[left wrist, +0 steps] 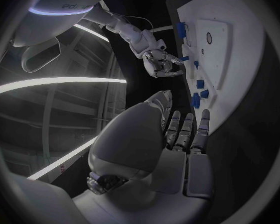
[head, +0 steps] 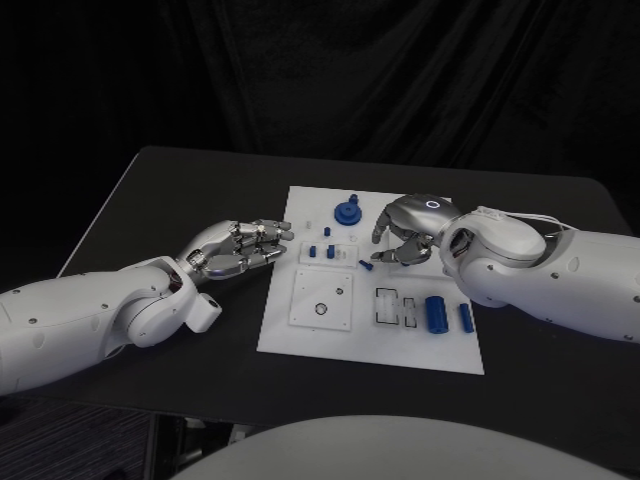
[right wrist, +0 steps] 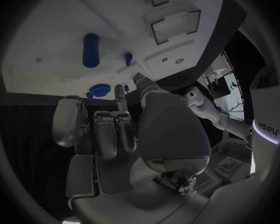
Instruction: Assemble the parts on the task board
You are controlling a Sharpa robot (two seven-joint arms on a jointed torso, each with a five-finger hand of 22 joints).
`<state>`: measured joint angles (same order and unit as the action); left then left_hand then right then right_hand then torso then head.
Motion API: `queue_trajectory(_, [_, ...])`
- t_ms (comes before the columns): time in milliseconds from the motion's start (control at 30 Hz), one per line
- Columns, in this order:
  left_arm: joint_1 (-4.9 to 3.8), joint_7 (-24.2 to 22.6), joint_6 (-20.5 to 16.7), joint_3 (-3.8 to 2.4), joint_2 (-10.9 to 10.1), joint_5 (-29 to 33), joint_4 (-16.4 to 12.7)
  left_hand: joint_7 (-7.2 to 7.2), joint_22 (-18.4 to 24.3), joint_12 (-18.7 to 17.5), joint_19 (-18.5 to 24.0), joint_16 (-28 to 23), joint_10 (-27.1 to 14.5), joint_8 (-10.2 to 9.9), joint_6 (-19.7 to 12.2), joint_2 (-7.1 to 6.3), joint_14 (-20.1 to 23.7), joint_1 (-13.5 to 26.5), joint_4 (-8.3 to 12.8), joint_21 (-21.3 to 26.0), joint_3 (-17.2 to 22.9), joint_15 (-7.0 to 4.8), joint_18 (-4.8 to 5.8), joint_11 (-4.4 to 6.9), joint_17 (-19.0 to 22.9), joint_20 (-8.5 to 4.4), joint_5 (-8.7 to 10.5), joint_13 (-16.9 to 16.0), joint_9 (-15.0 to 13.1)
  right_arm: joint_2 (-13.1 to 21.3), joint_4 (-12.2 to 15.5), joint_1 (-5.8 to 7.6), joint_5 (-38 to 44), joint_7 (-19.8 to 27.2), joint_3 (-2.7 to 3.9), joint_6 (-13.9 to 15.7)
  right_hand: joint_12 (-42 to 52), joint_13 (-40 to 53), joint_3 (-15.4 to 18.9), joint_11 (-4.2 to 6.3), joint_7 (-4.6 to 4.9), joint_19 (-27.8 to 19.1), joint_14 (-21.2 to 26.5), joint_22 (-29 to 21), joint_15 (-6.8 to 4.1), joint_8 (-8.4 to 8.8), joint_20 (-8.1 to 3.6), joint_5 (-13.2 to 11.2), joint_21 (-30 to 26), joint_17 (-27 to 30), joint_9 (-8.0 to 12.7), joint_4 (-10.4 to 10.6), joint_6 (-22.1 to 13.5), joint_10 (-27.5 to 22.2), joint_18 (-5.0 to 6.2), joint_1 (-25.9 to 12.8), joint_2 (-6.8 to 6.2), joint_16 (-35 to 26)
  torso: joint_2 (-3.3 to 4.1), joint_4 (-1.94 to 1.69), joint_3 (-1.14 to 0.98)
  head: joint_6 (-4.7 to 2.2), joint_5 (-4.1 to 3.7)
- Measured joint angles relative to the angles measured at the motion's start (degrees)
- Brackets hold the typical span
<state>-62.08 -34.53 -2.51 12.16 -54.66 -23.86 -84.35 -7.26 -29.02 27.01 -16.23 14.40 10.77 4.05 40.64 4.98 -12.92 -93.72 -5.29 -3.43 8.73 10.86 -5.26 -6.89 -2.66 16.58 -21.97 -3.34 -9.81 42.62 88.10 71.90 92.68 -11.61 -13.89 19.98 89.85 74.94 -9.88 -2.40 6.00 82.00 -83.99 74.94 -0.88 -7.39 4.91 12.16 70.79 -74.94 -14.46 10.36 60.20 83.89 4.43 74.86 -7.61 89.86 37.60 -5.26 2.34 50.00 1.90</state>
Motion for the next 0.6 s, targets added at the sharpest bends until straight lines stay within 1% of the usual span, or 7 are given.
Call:
queue_trajectory(33, [0.00,0.00,0.01,0.00,0.00,0.00,0.02,0.00,0.00,0.00,0.00,0.00,0.00,0.00,0.00,0.00,0.00,0.00,0.00,0.00,0.00,0.00,0.00,0.00,0.00,0.00,0.00,0.00,0.00,-0.20,-0.08,-0.20,0.17,-0.24,0.00,-0.09,0.00,0.00,0.44,0.28,-0.34,-0.12,-0.01,0.00,-0.42,-0.36,-0.13,0.30,0.00,0.00,-0.31,0.07,0.34,0.17,0.00,-0.03,0.03,0.00,0.01,0.03,0.00,0.00,0.04])
queue_trajectory(233, [0.02,0.00,0.08,0.00,0.02,0.00,0.07,0.00,0.07,0.00,0.00,0.00,0.00,0.00,0.00,0.00,0.00,0.00,0.00,0.00,0.00,0.00,0.00,0.00,0.00,0.00,0.00,0.00,0.01,-1.20,-0.54,-1.14,1.11,-1.55,0.00,-0.85,0.00,0.00,0.95,0.27,-0.24,-0.40,-0.01,-0.01,-0.41,-0.37,-0.40,0.75,-0.34,0.00,-0.77,0.47,0.62,0.17,0.01,-0.56,0.53,0.00,-0.03,0.16,0.00,0.00,0.16])
queue_trajectory(300, [0.02,0.00,0.09,0.00,0.02,0.00,0.08,0.00,0.07,0.00,0.00,0.00,0.00,0.00,0.00,0.00,0.00,0.00,0.00,0.00,0.00,0.00,0.00,0.00,0.00,0.00,0.00,0.00,0.04,-1.42,-0.69,-1.38,1.39,-1.91,0.02,-1.18,0.00,-0.01,1.26,0.27,-0.24,-0.41,-0.01,-0.01,-0.41,-0.37,-0.40,1.29,-0.45,0.00,-0.76,0.45,0.62,0.17,0.02,-0.98,0.52,0.00,-0.07,0.16,-0.01,0.00,0.07])
queue_trajectory(367, [0.02,0.00,0.11,0.00,0.02,0.00,0.08,0.00,0.07,0.00,0.00,0.00,0.00,0.00,0.00,0.00,0.00,0.00,0.00,0.00,0.00,0.00,0.00,0.00,0.00,0.00,0.00,0.00,0.05,-1.60,-0.82,-1.61,1.61,-2.19,0.03,-1.46,0.00,-0.01,1.44,0.27,-0.02,-0.83,-0.01,-0.01,-0.41,-0.25,-0.39,2.06,-0.68,0.01,-0.83,0.48,0.32,0.16,0.01,-0.98,0.52,0.00,-0.09,0.16,-0.03,0.00,0.02])
queue_trajectory(433, [0.03,0.00,0.13,0.00,0.02,0.00,0.09,0.00,0.07,0.00,0.00,0.00,0.00,0.00,0.00,0.00,0.00,0.00,0.00,0.00,0.00,0.00,0.00,0.00,0.00,0.00,0.00,0.00,0.04,-1.77,-0.97,-1.89,1.83,-2.47,0.03,-1.75,0.00,-0.01,1.65,0.27,-0.14,-0.83,-0.01,-0.01,-0.41,0.08,-0.39,2.94,-0.74,0.01,-0.83,0.38,0.09,0.16,0.02,-0.98,0.52,0.00,-0.10,0.16,-0.05,0.00,0.02])
queue_trajectory(533, [0.04,0.00,0.17,0.00,0.02,0.00,0.11,0.00,0.06,0.00,0.00,0.00,0.00,0.00,0.00,0.00,0.00,0.00,0.00,0.00,0.00,0.00,0.00,0.00,0.01,0.00,0.00,0.00,0.05,-2.00,-1.23,-2.23,2.10,-2.78,0.03,-2.07,0.00,-0.01,1.65,0.26,0.06,-1.03,0.00,-0.01,-0.41,0.08,-0.19,3.59,-0.96,0.01,-0.83,0.38,-0.11,0.16,0.02,-0.98,0.52,0.00,-0.12,0.17,-0.07,0.00,0.01])
queue_trajectory(600, [0.04,0.00,0.19,0.00,0.02,0.00,0.12,0.00,0.06,0.00,0.00,0.00,0.00,0.00,0.00,0.00,0.00,0.00,0.00,0.00,0.00,0.00,0.00,0.00,0.01,0.00,0.00,0.00,0.04,-2.16,-1.41,-2.40,2.29,-2.92,0.02,-2.25,0.00,-0.01,1.81,0.26,0.06,-1.03,0.00,-0.01,-0.41,0.08,-0.19,3.59,-0.96,0.01,-0.88,0.54,-0.11,0.16,0.02,-0.98,0.52,0.00,-0.13,0.18,-0.07,0.00,0.01])
